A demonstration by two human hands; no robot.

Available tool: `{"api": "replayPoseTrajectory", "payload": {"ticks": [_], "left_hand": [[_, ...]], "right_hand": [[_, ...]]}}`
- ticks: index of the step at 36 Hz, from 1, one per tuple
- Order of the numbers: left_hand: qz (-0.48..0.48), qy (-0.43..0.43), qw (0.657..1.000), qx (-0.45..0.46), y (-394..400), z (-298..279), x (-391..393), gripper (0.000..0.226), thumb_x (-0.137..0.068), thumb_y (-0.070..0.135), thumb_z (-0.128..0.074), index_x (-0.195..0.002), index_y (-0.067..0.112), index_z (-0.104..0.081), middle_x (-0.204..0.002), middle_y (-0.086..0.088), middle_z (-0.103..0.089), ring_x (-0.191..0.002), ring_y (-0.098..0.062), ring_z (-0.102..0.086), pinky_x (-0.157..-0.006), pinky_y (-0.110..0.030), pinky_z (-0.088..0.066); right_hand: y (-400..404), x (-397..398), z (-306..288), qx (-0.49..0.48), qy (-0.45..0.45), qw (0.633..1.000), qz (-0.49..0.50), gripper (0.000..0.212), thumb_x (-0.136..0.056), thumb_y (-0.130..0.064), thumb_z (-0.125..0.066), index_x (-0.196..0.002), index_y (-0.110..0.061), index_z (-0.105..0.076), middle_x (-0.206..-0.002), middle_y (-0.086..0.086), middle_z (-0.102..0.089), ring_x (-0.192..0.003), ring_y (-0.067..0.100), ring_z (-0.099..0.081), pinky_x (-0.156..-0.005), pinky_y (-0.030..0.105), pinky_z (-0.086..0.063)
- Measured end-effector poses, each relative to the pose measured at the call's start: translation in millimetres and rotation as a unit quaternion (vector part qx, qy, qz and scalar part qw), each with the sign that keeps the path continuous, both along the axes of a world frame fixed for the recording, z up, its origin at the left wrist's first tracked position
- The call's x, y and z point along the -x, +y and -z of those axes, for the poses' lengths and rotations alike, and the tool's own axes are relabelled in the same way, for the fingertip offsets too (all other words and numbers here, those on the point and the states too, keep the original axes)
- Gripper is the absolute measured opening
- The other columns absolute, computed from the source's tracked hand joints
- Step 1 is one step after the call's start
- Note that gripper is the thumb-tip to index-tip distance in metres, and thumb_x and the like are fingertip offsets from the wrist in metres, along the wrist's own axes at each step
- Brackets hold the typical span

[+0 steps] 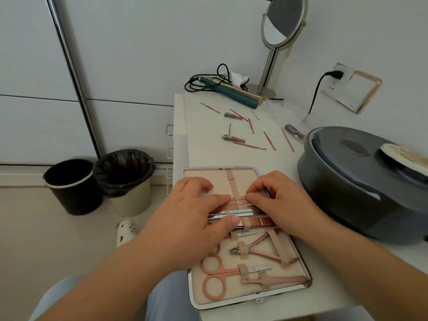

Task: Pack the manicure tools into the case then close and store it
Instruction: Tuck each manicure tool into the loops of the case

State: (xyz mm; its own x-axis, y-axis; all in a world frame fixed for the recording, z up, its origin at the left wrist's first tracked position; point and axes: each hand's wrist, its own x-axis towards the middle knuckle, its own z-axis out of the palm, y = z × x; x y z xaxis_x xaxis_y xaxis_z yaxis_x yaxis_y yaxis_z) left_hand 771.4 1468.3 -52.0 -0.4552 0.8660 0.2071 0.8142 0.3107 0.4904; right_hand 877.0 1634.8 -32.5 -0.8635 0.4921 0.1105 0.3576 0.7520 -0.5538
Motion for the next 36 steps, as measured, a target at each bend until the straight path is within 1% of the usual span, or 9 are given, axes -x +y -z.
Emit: {"api": "replayPoseTrajectory", "payload": {"ticks": [6,11,16,20,22,26,29,33,36], "left_hand": [[0.002,-0.011,1.0,-0.027,-2,3,1,0.071,-0.066,0.076,-0.02,-0.125,0.046,-0.044,-0.125,0.02,-0.027,-0.111,0.01,-0.01,-0.094,-0.014,-0.013],[0.007,-0.034,0.998,-0.045,-3,0,3,0.071,-0.063,0.073,-0.025,-0.123,0.043,-0.048,-0.12,0.023,-0.032,-0.11,0.012,-0.017,-0.088,0.001,-0.014],[0.016,-0.051,0.998,-0.043,-7,-4,5,0.069,-0.06,0.073,-0.031,-0.119,0.044,-0.052,-0.118,0.029,-0.036,-0.114,0.015,-0.023,-0.094,-0.006,-0.021],[0.011,-0.07,0.996,-0.059,-6,-6,9,0.042,-0.068,0.06,-0.054,-0.108,0.046,-0.057,-0.112,0.033,-0.042,-0.113,0.019,-0.026,-0.086,0.007,-0.017],[-0.012,-0.094,0.991,-0.09,-5,-8,11,0.026,-0.071,0.045,-0.065,-0.097,0.048,-0.06,-0.104,0.03,-0.05,-0.108,0.017,-0.036,-0.084,0.007,-0.021],[-0.057,-0.119,0.98,-0.147,-8,-11,33,0.018,-0.07,0.033,-0.071,-0.08,0.046,-0.064,-0.083,0.025,-0.061,-0.093,0.014,-0.048,-0.074,0.003,-0.032],[-0.049,-0.116,0.983,-0.131,-8,-14,44,0.01,-0.068,0.03,-0.072,-0.075,0.038,-0.069,-0.082,0.022,-0.061,-0.091,0.015,-0.047,-0.07,0.005,-0.029],[-0.032,-0.106,0.988,-0.104,-6,-9,42,0.005,-0.068,0.032,-0.074,-0.065,0.035,-0.071,-0.087,0.019,-0.058,-0.096,0.012,-0.043,-0.074,0.005,-0.026],[-0.028,-0.112,0.988,-0.1,-6,-3,37,0.009,-0.067,0.036,-0.072,-0.06,0.04,-0.068,-0.089,0.023,-0.055,-0.098,0.011,-0.04,-0.077,0.003,-0.025]], "right_hand": [[0,-4,0,0.014,0.014,1.0,0.001,0.019,-0.082,-0.033,-0.062,-0.067,-0.043,-0.056,-0.089,-0.016,-0.052,-0.079,-0.003,-0.049,-0.064,0.01,-0.034],[-3,-9,2,0.012,0.034,0.999,0.003,0.017,-0.083,-0.032,-0.061,-0.07,-0.043,-0.056,-0.087,-0.017,-0.051,-0.079,-0.005,-0.048,-0.065,0.007,-0.032],[-7,-14,5,0.003,0.032,0.999,-0.006,0.011,-0.082,-0.033,-0.061,-0.075,-0.041,-0.057,-0.087,-0.015,-0.051,-0.08,-0.006,-0.048,-0.066,0.003,-0.033],[-5,-13,6,0.023,0.033,0.999,-0.009,0.013,-0.081,-0.035,-0.062,-0.072,-0.044,-0.057,-0.084,-0.016,-0.051,-0.078,-0.009,-0.047,-0.064,0.004,-0.033],[-2,-10,7,0.044,0.031,0.999,-0.004,0.014,-0.08,-0.035,-0.062,-0.071,-0.045,-0.057,-0.082,-0.017,-0.053,-0.075,-0.012,-0.047,-0.063,0.006,-0.032],[-1,20,-5,0.078,0.06,0.995,0.03,0.013,-0.08,-0.032,-0.063,-0.07,-0.039,-0.062,-0.077,-0.017,-0.058,-0.065,-0.014,-0.049,-0.063,0.015,-0.036],[5,50,-19,0.005,0.052,0.998,0.042,0.011,-0.085,-0.031,-0.056,-0.079,-0.04,-0.057,-0.091,-0.021,-0.055,-0.076,-0.008,-0.05,-0.063,0.011,-0.032],[23,84,-14,-0.057,-0.013,0.994,0.088,0.032,-0.089,-0.025,-0.049,-0.121,-0.026,-0.052,-0.129,-0.003,-0.046,-0.115,0.015,-0.045,-0.083,0.024,-0.034],[32,96,-12,-0.099,-0.036,0.986,0.128,0.039,-0.088,-0.02,-0.046,-0.126,-0.016,-0.048,-0.13,0.005,-0.044,-0.117,0.021,-0.042,-0.085,0.029,-0.036]]}}
